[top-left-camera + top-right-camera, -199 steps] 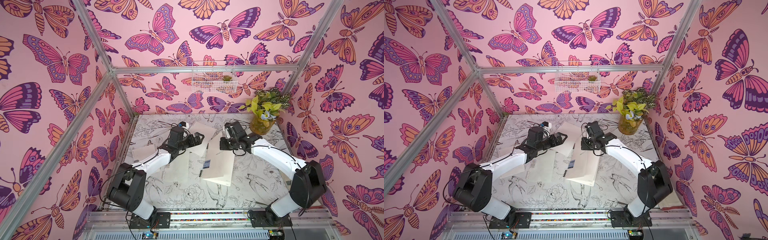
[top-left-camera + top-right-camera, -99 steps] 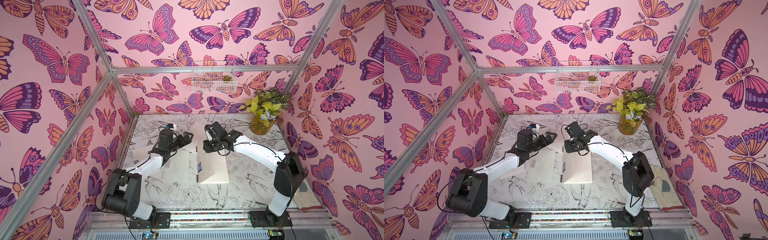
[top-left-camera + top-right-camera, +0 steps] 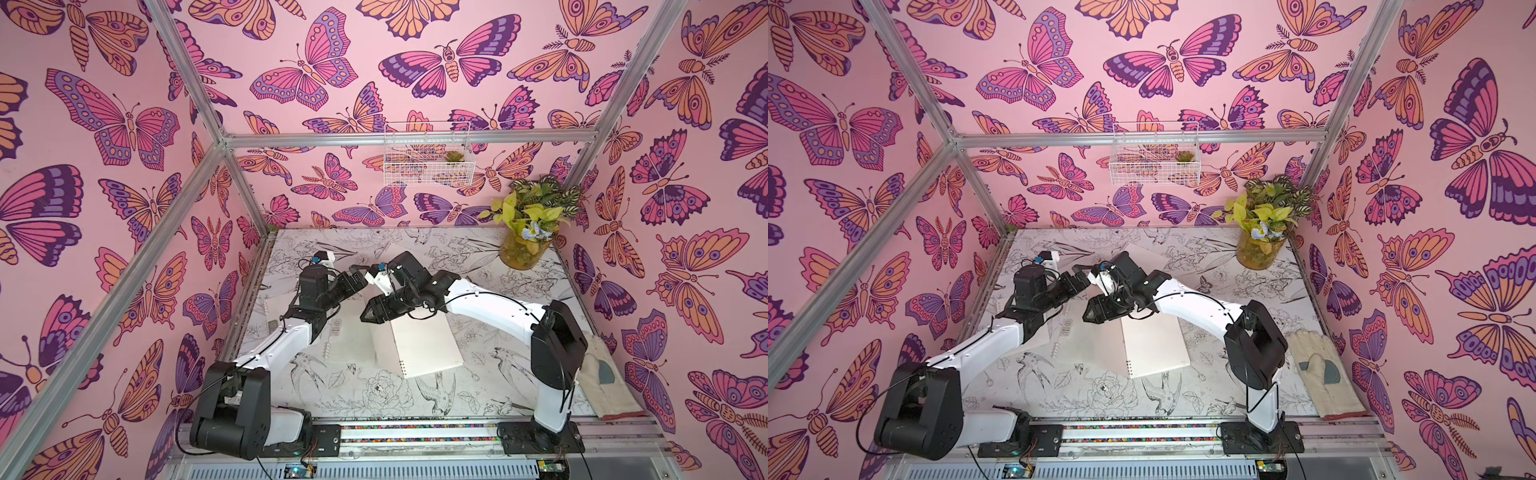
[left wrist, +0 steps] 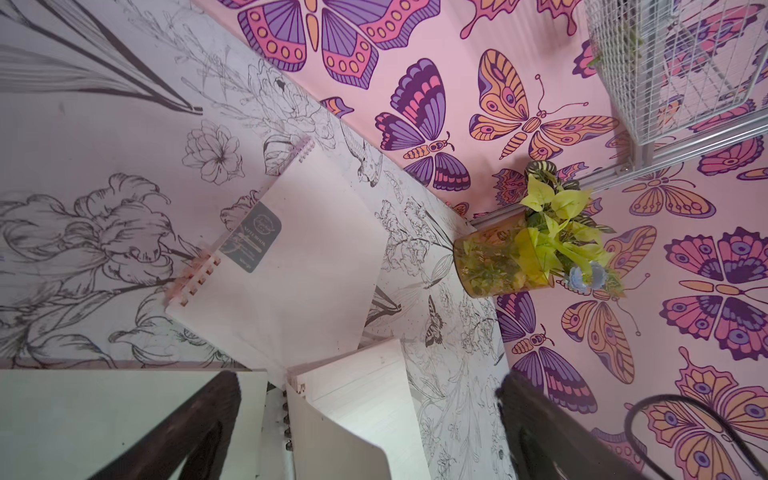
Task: Tear off pages from different notebooks
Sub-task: Open the notebook at the center of the board.
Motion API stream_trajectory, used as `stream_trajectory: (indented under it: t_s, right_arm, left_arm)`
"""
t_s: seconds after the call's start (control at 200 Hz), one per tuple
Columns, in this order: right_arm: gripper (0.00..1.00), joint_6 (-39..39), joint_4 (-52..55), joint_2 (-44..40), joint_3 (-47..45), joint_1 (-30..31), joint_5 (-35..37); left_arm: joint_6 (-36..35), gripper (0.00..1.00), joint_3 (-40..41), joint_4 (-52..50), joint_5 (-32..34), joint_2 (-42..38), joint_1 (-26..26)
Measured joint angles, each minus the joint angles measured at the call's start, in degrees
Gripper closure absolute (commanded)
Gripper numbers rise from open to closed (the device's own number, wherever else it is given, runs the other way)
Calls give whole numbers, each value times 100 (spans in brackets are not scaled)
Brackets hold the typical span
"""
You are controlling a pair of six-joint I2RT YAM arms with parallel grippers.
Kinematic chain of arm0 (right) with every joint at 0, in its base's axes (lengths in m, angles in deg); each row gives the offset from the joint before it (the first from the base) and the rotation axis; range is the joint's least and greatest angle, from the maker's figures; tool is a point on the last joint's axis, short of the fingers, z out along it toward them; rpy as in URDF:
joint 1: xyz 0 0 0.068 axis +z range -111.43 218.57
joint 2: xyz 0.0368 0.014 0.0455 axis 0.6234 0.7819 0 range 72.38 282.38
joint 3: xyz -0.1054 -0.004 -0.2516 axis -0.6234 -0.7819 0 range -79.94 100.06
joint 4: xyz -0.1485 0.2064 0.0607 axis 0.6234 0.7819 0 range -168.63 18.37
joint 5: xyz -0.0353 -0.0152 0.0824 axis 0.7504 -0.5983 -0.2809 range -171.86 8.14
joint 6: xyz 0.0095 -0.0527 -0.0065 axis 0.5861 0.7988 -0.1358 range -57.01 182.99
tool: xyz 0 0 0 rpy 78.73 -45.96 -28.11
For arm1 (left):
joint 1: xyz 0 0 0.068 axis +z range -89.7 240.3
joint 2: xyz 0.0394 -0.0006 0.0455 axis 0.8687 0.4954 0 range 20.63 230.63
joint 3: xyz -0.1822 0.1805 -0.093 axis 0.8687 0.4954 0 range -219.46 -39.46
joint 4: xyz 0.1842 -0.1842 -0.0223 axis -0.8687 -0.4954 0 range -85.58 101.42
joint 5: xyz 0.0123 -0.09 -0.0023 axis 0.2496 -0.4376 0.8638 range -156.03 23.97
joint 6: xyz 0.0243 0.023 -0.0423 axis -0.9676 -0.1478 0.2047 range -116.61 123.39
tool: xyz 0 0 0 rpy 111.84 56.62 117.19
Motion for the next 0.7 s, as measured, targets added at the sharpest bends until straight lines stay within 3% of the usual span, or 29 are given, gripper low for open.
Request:
stream_trajectory:
  t_s: [0.06,0.285,0.386,0.486,0.566,0.616,0.701]
  right_arm:
    - [0,44,-177,-28,-39,4,-264]
    - [1,125,-831,-616,-796,-76,-1029]
    - [1,66,-1244,-1250,-1703,-516,-1032]
    - [1,-57,-1521,-1718,-2605,-1445,-741]
    - [1,-20,-1355,-1703,-2990,-2142,-35]
    - [0,35,-1113,-1580,-3056,-2319,457]
    - [7,133,-874,-1255,-3060,-2345,931]
  left_arm:
    - [61,1,37,127,-90,109,-9]
    - [254,7,289,431,-251,367,-7]
    - [289,11,372,518,-267,367,-9]
    - [326,15,455,555,-278,367,-9]
    - [374,18,474,621,-297,422,-9]
    - [385,20,472,669,-306,481,-9]
    - [402,24,463,708,-323,634,-7]
